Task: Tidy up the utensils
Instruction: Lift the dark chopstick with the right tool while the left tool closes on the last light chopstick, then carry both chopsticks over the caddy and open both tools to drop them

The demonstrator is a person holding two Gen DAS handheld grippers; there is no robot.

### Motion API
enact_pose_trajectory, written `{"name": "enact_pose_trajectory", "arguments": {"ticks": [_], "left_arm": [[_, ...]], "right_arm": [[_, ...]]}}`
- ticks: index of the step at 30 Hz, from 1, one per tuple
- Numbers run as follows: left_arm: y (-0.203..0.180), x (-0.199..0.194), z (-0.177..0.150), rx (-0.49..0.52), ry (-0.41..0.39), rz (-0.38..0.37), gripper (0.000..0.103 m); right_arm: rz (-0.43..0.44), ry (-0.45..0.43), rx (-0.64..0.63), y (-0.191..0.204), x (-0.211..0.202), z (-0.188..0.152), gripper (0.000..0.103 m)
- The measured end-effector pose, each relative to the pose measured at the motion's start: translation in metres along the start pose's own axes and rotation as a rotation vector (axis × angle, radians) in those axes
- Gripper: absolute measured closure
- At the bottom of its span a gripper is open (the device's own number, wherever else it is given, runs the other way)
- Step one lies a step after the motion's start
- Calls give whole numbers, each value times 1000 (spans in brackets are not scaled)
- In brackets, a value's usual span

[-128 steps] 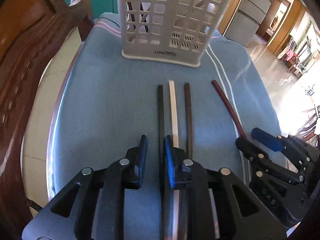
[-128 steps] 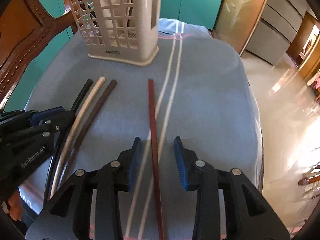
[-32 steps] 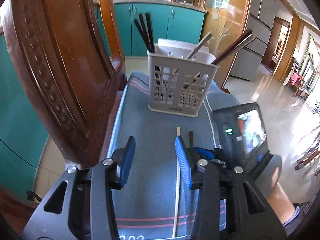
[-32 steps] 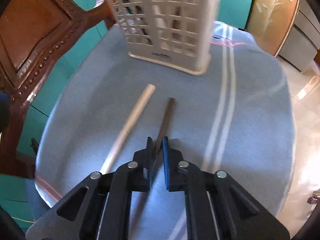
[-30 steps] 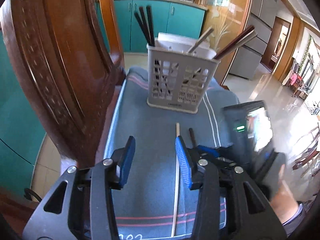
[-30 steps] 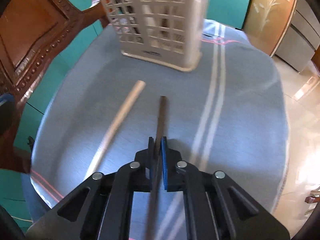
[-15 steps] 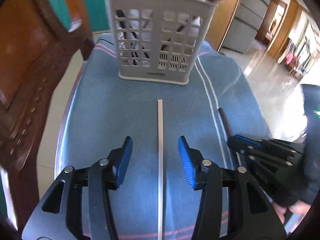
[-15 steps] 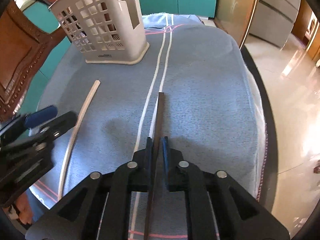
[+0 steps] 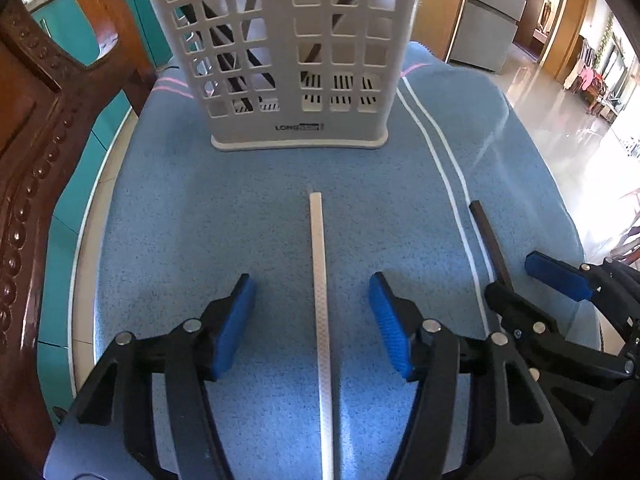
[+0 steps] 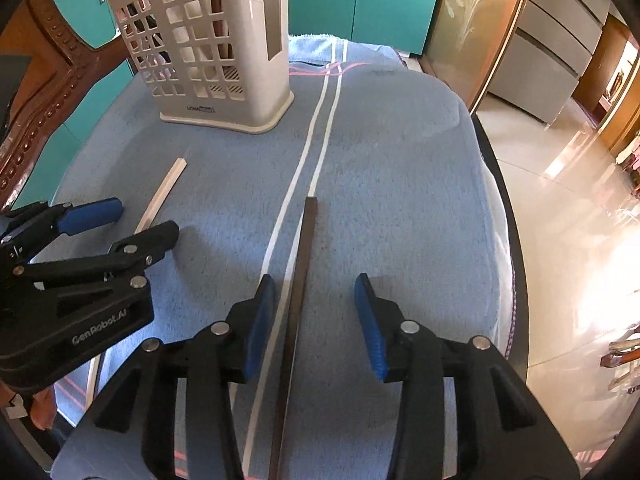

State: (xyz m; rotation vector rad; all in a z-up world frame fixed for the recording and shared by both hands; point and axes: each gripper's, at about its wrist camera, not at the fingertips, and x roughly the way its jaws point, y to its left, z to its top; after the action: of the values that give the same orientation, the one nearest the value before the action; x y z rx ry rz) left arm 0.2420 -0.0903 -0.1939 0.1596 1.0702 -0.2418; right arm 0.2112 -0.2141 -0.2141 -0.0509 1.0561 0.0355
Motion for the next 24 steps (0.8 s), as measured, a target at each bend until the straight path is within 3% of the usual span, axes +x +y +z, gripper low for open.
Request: {"name": "enact_pose_trajectory", "arguments": {"ticks": [5,10,14,15,20,24], "left_arm": [[5,7,7,0,19,-13,40],[13,4,11,-7,22,-20,47],[11,-4,5,0,9,-24,88],[9,-6,3,0,8,-27,94],[18,-16,0,-49,-5,-51,96],[27,-61,2,-62,-103,-74,96]], "right_arm": [[18,-3,-8,2,0,3,62],[69,0,-6,4,-3,5,95],[93,-12,4,5,-7,1,97],[97,-21,9,5,-10,-1,97],[120,-141,29,-7,-61,2,97],[163,-264,31,-17,-124,12,96]]}}
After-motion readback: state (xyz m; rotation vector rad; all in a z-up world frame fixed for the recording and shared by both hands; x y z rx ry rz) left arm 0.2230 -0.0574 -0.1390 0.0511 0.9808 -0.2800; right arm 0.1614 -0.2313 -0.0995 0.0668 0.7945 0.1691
